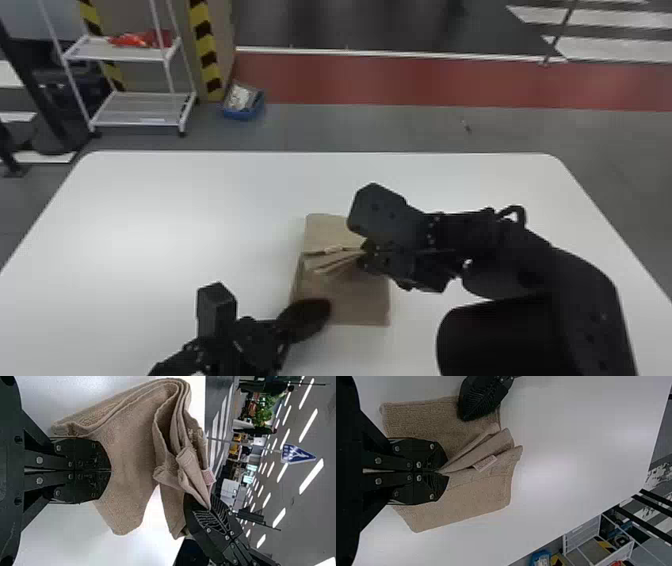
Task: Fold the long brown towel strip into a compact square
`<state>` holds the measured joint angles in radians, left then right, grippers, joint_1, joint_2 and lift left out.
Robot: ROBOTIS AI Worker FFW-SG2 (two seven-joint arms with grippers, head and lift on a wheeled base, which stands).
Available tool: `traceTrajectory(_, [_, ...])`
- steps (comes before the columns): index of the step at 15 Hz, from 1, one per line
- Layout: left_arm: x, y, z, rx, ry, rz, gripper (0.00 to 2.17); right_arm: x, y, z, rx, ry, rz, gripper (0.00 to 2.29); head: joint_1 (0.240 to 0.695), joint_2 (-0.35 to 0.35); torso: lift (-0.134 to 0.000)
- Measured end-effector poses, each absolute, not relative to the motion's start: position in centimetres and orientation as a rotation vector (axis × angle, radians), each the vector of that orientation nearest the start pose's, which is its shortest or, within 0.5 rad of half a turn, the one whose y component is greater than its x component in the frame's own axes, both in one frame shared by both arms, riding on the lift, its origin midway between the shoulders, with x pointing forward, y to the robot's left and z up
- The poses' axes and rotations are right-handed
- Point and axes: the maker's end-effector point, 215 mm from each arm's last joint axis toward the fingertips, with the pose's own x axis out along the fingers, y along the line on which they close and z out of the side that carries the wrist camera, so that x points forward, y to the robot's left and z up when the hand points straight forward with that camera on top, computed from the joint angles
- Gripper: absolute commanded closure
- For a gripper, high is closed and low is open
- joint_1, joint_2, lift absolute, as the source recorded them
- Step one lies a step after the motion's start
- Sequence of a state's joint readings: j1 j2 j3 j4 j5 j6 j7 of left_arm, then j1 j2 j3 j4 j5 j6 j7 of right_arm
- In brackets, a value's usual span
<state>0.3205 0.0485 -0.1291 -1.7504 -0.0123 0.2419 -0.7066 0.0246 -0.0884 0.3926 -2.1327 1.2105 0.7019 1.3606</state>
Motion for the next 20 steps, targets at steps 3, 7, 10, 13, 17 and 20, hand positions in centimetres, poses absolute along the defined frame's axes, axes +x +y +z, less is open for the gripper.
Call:
traceTrajectory(3, [39.8,3.5,-47.3,-0.094,0.391,-0.832,2.15,43.3,-7.4,-36.7,-0.895,0.638,0.903,1.3,0.695,-0.055,-0.125])
traceTrajectory(7, [39.7,3.4,-47.3,-0.095,0.392,-0.833,2.15,42.7,-6.4,-36.9,-0.899,0.634,0.922,1.3,0.695,-0.042,-0.125])
traceTrajectory(10, [39.7,3.5,-47.3,-0.096,0.392,-0.832,2.15,42.3,-6.2,-37.3,-0.907,0.642,0.927,1.3,0.695,-0.038,-0.125])
traceTrajectory(13, [39.7,3.5,-47.3,-0.096,0.393,-0.832,2.15,41.8,-6.5,-37.9,-0.914,0.656,0.928,1.3,0.695,-0.042,-0.125])
traceTrajectory(17, [39.8,3.3,-47.2,-0.097,0.39,-0.835,2.15,41.1,-5.8,-38.5,-0.917,0.661,0.946,1.28,0.695,-0.037,-0.125])
traceTrajectory(20, [39.8,3.3,-47.2,-0.095,0.389,-0.835,2.15,40.8,-5.7,-38.8,-0.906,0.671,0.948,0.74,0.695,-0.033,-0.125])
